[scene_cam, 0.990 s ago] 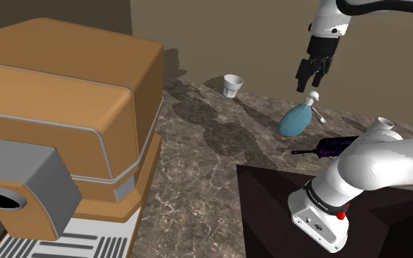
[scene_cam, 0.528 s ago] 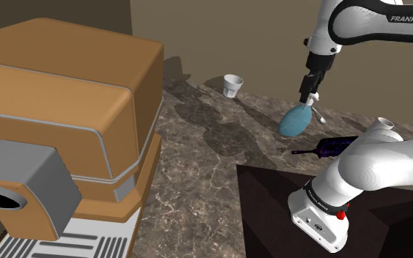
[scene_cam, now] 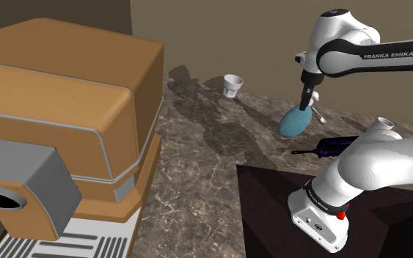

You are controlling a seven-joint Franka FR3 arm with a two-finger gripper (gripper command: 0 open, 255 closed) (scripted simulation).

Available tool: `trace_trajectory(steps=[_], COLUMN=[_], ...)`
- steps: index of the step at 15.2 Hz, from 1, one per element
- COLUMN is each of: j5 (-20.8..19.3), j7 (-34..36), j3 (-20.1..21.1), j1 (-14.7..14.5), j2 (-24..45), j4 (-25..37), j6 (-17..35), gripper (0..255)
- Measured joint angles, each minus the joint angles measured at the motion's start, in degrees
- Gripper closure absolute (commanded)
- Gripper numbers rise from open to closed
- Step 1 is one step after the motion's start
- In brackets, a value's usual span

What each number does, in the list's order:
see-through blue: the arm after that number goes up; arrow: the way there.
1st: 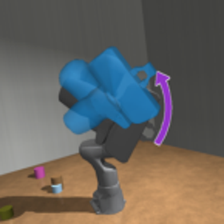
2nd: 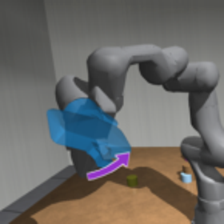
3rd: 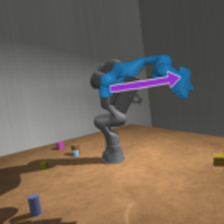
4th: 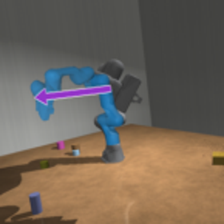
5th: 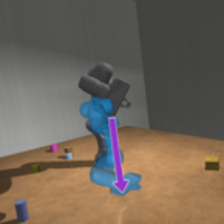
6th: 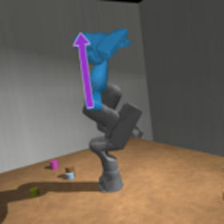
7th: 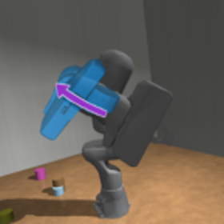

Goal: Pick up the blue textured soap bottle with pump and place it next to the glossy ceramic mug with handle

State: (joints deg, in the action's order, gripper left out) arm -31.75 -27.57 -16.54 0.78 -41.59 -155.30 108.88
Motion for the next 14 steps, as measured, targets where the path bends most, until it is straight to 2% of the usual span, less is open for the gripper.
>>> trace_trajectory(steps=[5,14], j5=[-10.51,-16.02], j7=[-7.80,-7.55], j3=[-5.72,-9.78], j1=[1.33,3.02], j2=[5.01,11.23], j4=[-2.44,-3.91], j6=[12.56,21.72], gripper=[0,0])
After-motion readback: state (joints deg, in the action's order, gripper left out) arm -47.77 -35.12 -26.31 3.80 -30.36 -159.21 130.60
